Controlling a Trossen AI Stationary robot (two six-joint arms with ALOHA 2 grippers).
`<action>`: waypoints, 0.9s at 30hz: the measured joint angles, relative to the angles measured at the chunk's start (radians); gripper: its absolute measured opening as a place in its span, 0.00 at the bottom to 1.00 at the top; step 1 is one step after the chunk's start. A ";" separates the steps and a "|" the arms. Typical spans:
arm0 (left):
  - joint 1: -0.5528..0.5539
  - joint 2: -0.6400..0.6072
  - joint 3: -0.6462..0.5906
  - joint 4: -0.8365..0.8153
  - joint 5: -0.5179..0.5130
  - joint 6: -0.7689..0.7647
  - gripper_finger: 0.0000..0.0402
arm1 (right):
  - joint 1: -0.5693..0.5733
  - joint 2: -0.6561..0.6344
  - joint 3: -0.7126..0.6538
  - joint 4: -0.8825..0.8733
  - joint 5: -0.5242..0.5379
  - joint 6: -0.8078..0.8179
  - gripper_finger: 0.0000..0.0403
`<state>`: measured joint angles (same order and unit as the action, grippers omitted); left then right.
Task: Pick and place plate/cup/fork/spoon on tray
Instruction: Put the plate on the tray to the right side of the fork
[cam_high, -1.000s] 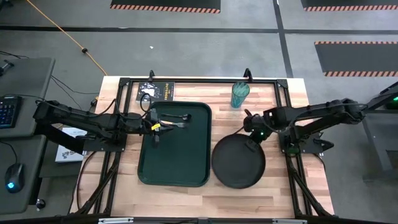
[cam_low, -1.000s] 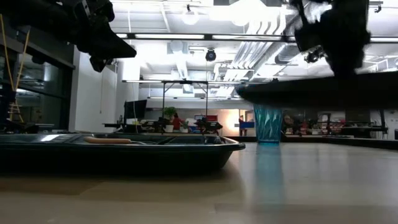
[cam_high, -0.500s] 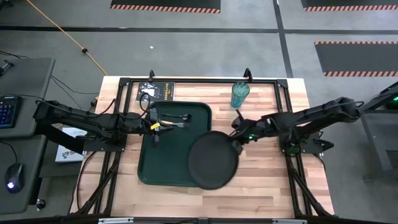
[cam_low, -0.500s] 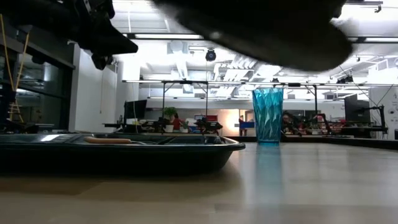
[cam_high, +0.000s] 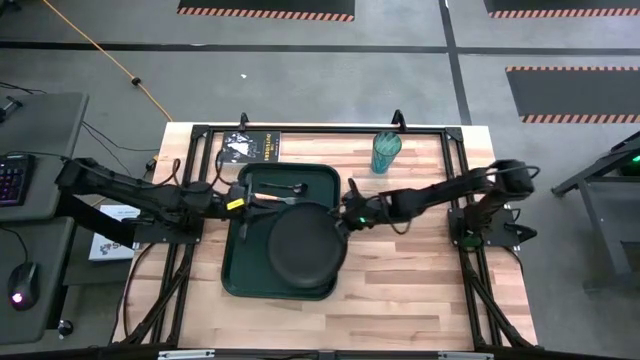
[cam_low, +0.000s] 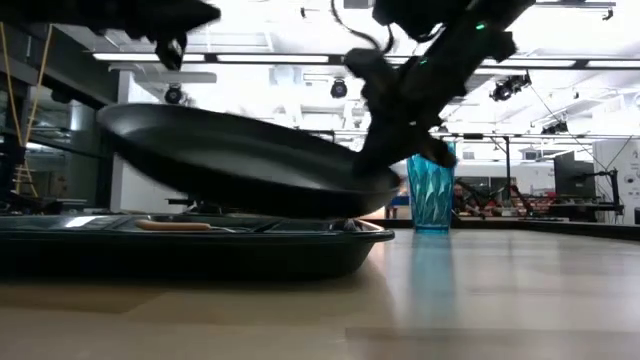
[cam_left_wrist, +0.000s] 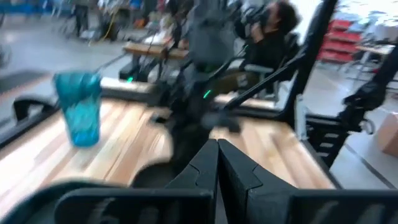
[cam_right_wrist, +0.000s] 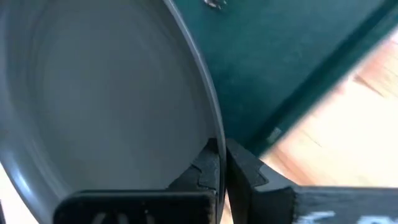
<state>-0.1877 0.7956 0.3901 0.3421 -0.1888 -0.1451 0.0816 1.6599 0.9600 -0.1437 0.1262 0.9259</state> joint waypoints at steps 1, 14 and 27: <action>-0.016 -0.007 0.000 0.019 -0.004 0.020 0.00 | -0.006 0.021 0.019 0.003 -0.006 -0.008 0.00; -0.121 -0.050 0.001 0.047 -0.091 0.104 0.00 | -0.049 0.243 0.174 0.105 -0.080 -0.040 0.00; -0.122 -0.050 0.000 0.044 -0.111 0.105 0.00 | -0.048 0.287 0.174 0.182 -0.077 0.013 0.00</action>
<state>-0.3092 0.7460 0.3904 0.3862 -0.2996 -0.0402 0.0334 1.9469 1.1339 0.0381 0.0489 0.9385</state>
